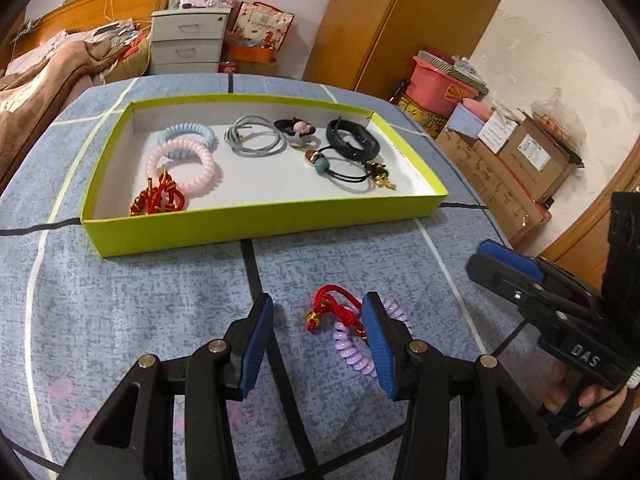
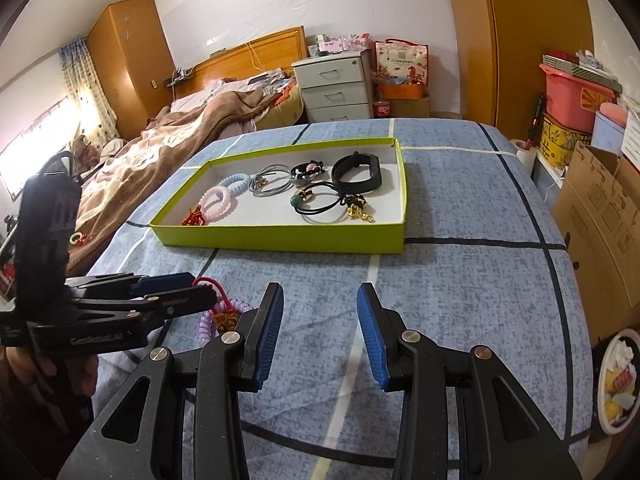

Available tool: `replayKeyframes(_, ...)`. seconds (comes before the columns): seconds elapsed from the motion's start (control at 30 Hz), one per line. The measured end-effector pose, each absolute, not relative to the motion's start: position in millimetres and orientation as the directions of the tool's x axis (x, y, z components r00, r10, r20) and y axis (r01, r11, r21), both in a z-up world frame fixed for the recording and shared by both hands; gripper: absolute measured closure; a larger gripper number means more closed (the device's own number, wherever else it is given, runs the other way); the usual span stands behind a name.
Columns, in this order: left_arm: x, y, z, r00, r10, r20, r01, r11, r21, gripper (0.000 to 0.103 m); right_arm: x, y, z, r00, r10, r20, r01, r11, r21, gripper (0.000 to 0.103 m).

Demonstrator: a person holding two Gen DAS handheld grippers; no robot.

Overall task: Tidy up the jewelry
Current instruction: 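Withdraw both tools toward the last red ornament and purple coil, then grasp the second red knotted ornament with the left tool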

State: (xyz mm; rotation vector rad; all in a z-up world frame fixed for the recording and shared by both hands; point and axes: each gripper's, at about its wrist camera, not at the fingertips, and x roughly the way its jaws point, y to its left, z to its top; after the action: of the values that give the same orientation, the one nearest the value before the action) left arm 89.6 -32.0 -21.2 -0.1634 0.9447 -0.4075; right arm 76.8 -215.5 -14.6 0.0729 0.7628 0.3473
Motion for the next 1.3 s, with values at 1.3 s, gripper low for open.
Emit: replayKeyframes(1.3,71.4,0.3,12.5,0.634,-0.421,-0.649,0.250,0.905,-0.344,0.087,82.6,-175.0,-28.8,0.576,0.358,-0.735,-0.380,0.913,0.146,0.064)
